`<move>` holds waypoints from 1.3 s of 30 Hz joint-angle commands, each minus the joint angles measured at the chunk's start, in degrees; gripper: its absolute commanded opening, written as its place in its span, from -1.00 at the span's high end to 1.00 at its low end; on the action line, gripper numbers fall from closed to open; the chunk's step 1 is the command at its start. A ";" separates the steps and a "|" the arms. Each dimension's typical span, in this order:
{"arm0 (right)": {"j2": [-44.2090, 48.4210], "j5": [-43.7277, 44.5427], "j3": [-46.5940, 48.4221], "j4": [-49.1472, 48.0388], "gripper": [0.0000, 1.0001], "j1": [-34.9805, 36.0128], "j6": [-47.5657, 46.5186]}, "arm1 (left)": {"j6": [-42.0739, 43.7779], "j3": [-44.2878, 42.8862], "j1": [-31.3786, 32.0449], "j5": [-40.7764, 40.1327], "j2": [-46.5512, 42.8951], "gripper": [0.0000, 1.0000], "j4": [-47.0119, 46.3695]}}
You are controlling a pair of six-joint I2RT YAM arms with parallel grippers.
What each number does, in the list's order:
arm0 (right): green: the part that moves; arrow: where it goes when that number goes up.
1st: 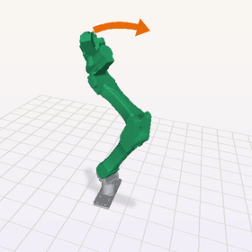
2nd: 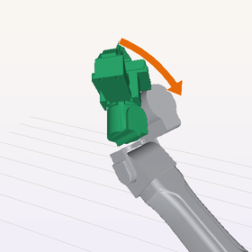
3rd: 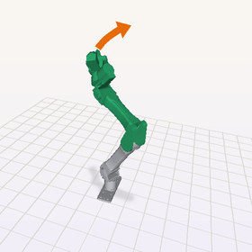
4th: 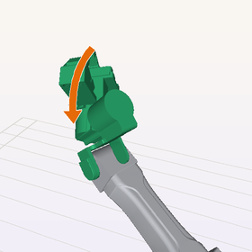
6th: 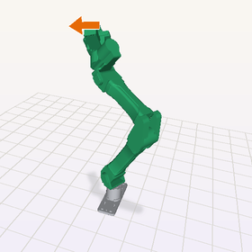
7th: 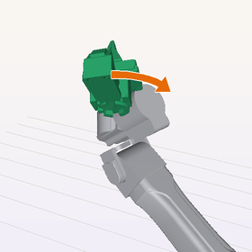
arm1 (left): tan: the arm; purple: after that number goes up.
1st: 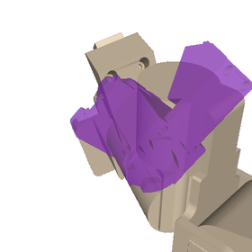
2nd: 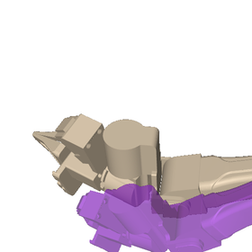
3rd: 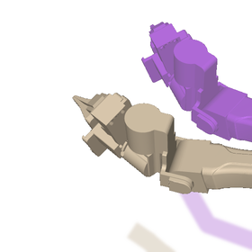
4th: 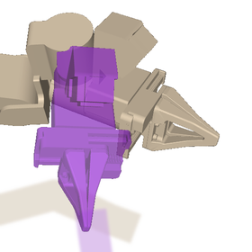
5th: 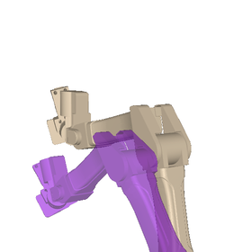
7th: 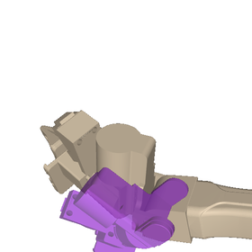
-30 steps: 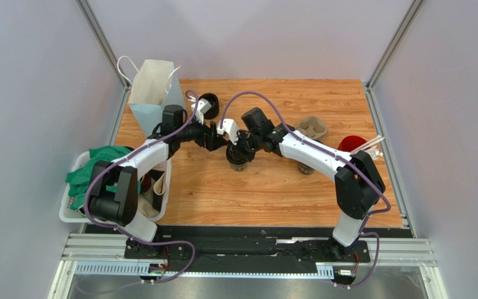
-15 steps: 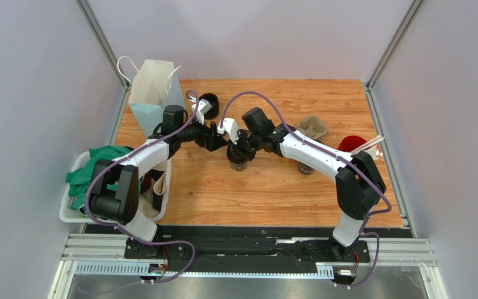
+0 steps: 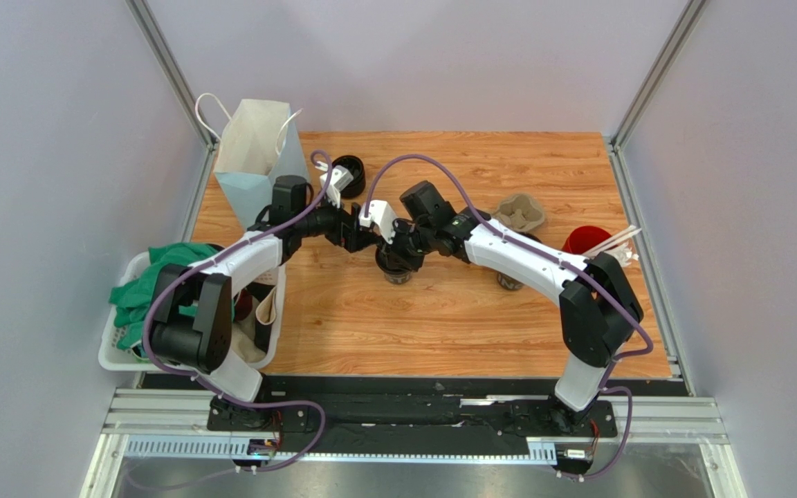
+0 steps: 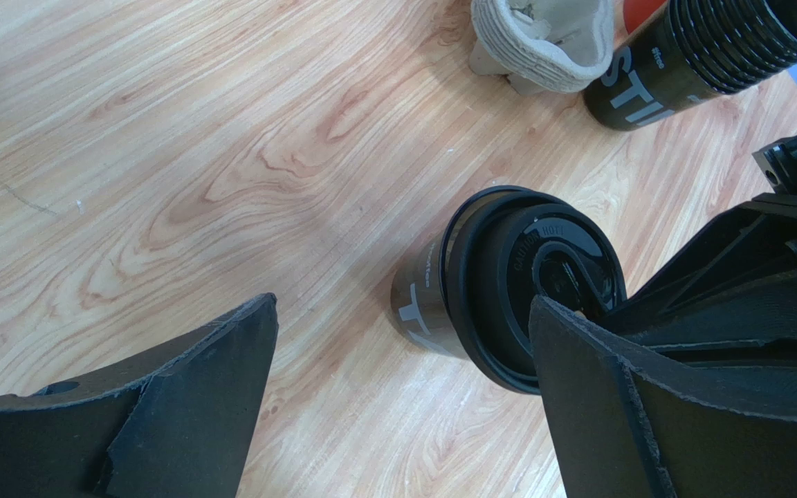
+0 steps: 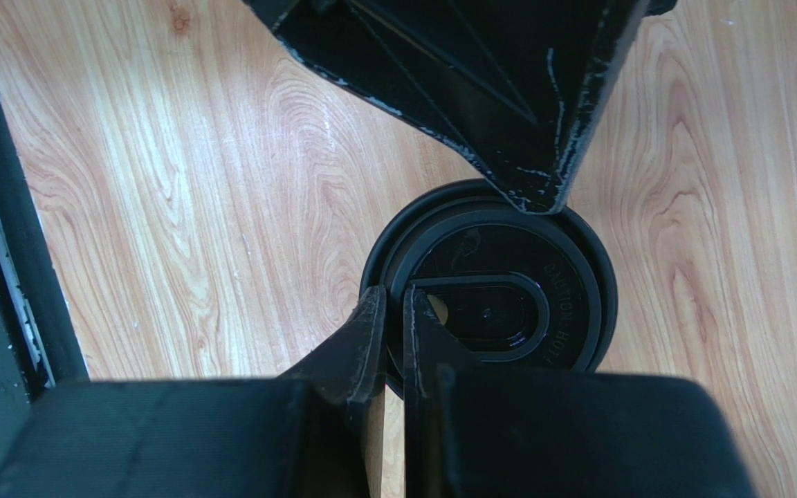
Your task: Pack the takeout coffee
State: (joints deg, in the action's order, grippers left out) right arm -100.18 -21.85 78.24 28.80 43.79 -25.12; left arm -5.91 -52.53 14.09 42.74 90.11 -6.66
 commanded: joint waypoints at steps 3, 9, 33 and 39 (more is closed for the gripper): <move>1.31 -0.40 0.60 -0.06 1.00 0.59 0.16 | 0.73 -0.20 -0.29 1.38 0.16 -0.98 -2.40; 1.57 1.28 0.25 -0.94 1.00 0.59 0.16 | 0.64 -0.20 -0.29 1.47 0.16 -0.98 -2.40; 0.16 3.21 0.34 -1.11 0.43 0.51 -0.45 | 0.38 -0.55 -0.29 2.35 0.60 -0.98 -2.13; 2.27 3.48 0.77 -1.64 0.29 0.59 -0.01 | 0.55 -0.82 -0.29 2.70 0.86 -0.98 -1.87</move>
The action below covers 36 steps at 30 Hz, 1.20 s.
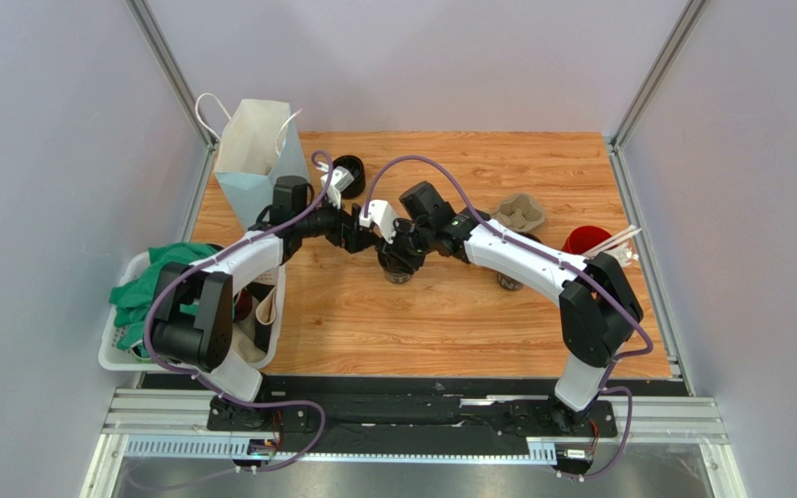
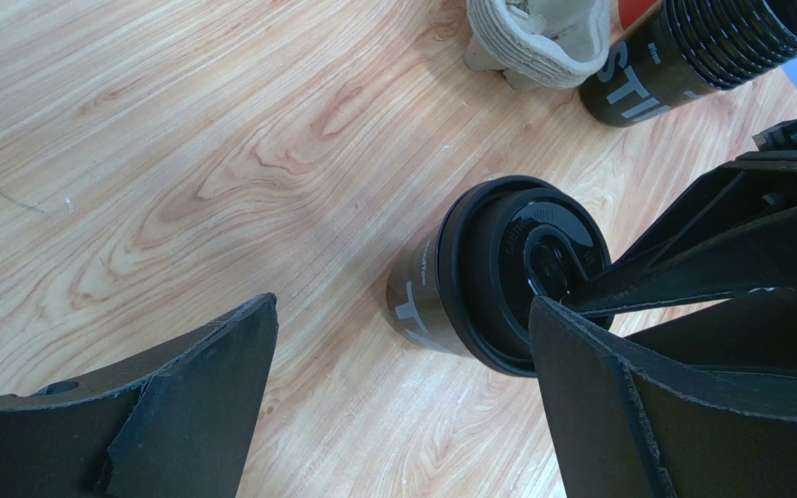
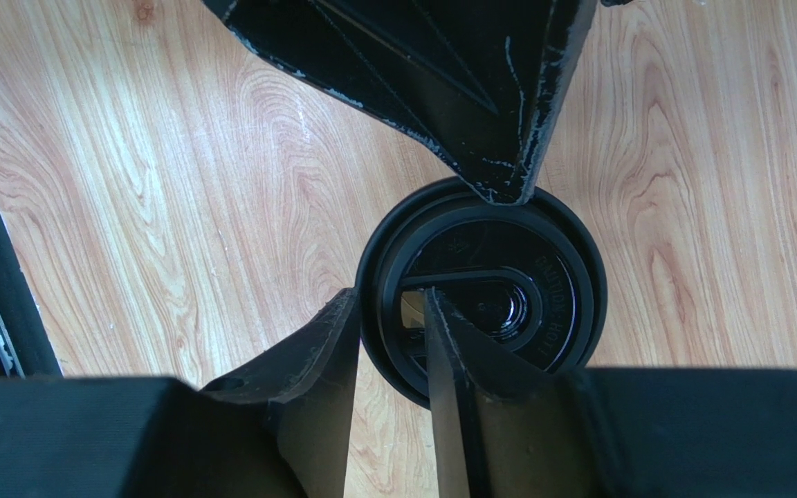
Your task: Pack the takeout coffee
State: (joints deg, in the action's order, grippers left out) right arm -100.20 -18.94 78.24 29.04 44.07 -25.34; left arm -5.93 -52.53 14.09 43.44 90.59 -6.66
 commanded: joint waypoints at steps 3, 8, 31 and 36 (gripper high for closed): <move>4.75 1.18 1.48 -1.27 0.16 0.22 0.38 | 0.92 -1.17 -0.29 2.61 1.00 -0.98 -1.17; 7.83 0.49 1.92 -0.12 0.03 -0.57 0.99 | 0.93 -1.78 -0.20 2.96 2.40 -0.98 -0.64; 10.82 3.38 2.80 0.85 0.00 -2.85 2.40 | -0.22 -6.79 4.63 3.76 6.00 -0.98 2.61; 12.48 3.56 2.53 0.85 0.00 -3.90 2.40 | -0.04 -7.50 4.81 2.53 7.24 -0.98 3.14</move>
State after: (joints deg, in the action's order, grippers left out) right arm -91.50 -16.29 79.13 30.68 41.10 -23.57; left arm -6.96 -57.78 19.00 47.00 97.25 -3.77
